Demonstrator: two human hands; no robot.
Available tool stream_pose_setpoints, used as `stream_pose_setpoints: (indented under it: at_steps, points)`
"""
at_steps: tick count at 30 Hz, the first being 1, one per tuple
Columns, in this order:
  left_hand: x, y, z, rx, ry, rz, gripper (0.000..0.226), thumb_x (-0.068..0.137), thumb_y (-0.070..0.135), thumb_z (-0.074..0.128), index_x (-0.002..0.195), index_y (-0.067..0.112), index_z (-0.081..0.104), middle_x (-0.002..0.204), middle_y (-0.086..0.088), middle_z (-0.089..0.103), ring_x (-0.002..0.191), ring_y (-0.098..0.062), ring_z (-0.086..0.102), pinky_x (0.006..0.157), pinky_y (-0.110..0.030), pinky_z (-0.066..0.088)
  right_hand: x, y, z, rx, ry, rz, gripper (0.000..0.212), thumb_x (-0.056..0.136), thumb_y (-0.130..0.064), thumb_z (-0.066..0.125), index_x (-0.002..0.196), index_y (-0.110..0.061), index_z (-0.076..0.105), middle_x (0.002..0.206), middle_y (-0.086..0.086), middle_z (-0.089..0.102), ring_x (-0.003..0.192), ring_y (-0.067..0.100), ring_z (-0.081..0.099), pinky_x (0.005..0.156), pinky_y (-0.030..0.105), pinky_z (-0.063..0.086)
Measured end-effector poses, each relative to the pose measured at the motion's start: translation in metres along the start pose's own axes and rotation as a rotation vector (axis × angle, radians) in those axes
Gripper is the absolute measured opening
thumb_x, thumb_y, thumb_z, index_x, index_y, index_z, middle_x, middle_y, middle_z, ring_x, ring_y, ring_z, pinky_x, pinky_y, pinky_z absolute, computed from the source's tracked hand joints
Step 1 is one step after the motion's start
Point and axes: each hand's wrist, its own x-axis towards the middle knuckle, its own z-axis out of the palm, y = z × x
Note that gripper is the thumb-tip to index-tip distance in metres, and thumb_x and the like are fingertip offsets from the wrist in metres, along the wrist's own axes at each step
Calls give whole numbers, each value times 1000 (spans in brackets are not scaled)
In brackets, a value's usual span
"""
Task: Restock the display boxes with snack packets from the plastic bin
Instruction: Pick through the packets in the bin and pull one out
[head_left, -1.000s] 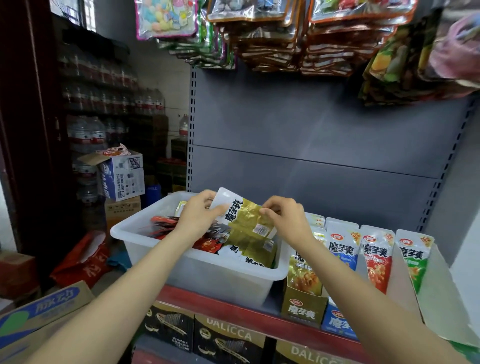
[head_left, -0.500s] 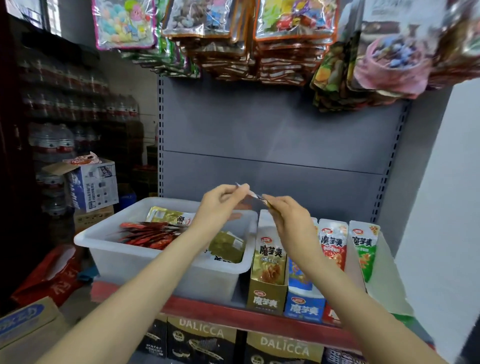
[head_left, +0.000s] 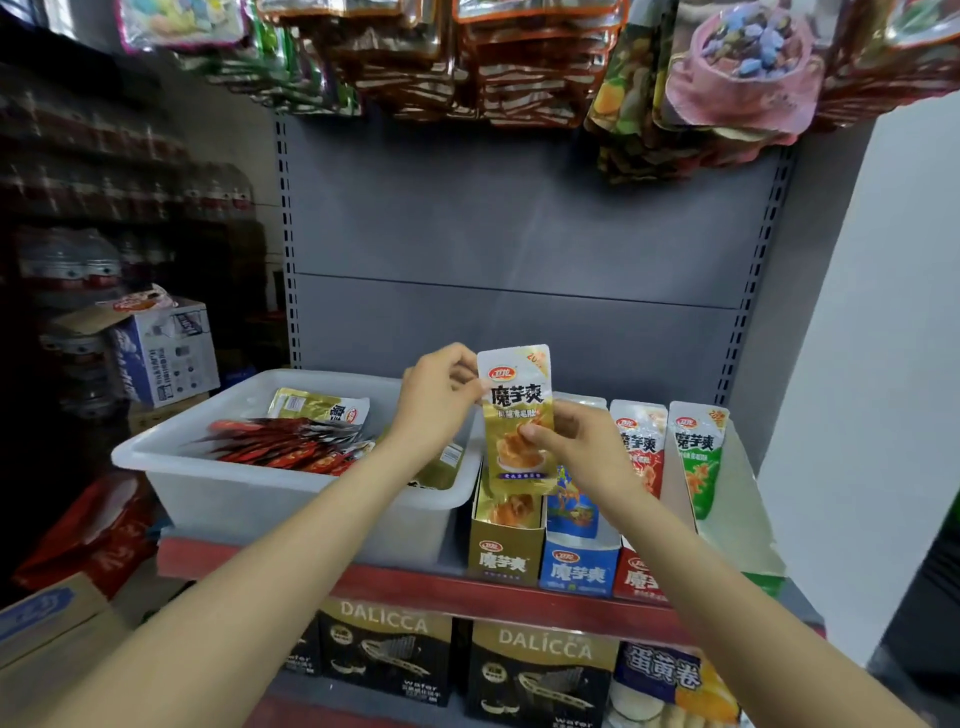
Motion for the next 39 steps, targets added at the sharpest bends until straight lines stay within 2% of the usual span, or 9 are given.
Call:
stream_pose_setpoints:
  at_steps: [4, 6, 8, 11, 19, 24, 29, 34, 39]
  points:
    - [6, 0, 0, 95, -9, 63, 9, 83, 12, 68, 80, 15, 60, 78, 1, 69, 73, -13, 65, 73, -20, 47, 7, 5, 3, -149, 12, 2, 6, 83, -21, 70, 88, -18, 70, 87, -2, 73, 82, 14, 69, 80, 43, 56]
    - [5, -1, 3, 133, -53, 73, 8, 84, 11, 68, 82, 14, 61, 80, 0, 68, 73, -12, 63, 68, -13, 45, 9, 6, 3, -183, 19, 0, 13, 82, -18, 71, 93, -21, 67, 88, -3, 72, 82, 12, 68, 79, 38, 56]
    - [4, -4, 6, 163, -93, 74, 8, 85, 10, 67, 83, 14, 60, 79, 0, 66, 69, -9, 59, 64, -10, 43, 10, 6, 2, -170, 59, -11, 21, 82, -14, 71, 101, -18, 63, 87, -4, 69, 79, 9, 65, 71, 23, 55]
    - [4, -10, 13, 206, -146, 54, 7, 85, 9, 66, 83, 12, 60, 77, -1, 65, 67, -9, 57, 69, -19, 44, 10, 5, 0, -139, 133, -16, 20, 83, -10, 69, 99, -12, 57, 83, -3, 62, 70, 5, 58, 56, 8, 46]
    - [1, -32, 19, 406, -272, -49, 18, 78, 20, 75, 71, 20, 59, 71, 5, 62, 77, -16, 60, 76, -30, 50, 12, 20, 3, -349, 32, 64, 31, 80, -13, 73, 104, -11, 53, 87, 1, 61, 71, 9, 55, 51, 13, 35]
    - [0, -32, 18, 387, -300, -83, 16, 79, 17, 73, 72, 21, 60, 69, 6, 63, 78, -15, 61, 75, -29, 50, 14, 19, 4, -495, -42, 85, 38, 81, -16, 72, 111, -11, 49, 98, 5, 57, 85, 16, 54, 57, 16, 37]
    - [4, -37, -5, 296, -170, -95, 5, 85, 15, 64, 83, 19, 66, 74, 8, 61, 78, -10, 57, 68, -22, 45, 17, 1, 12, -611, 25, -125, 35, 86, -17, 63, 118, -14, 50, 115, 4, 50, 108, 18, 48, 84, 22, 37]
    - [10, -71, -42, 411, -154, -201, 5, 84, 11, 64, 87, 15, 65, 83, 0, 64, 91, -22, 63, 75, -23, 45, 35, -27, 46, -737, -240, -296, 27, 88, -16, 58, 115, -13, 59, 114, 7, 57, 107, 20, 52, 86, 24, 38]
    - [14, -94, -75, 575, -231, -270, 48, 82, 25, 70, 125, 10, 55, 128, -7, 58, 118, -24, 53, 95, -29, 41, 64, -31, 93, -926, -515, -283, 42, 86, -19, 63, 127, -18, 54, 128, 9, 52, 120, 26, 47, 96, 34, 40]
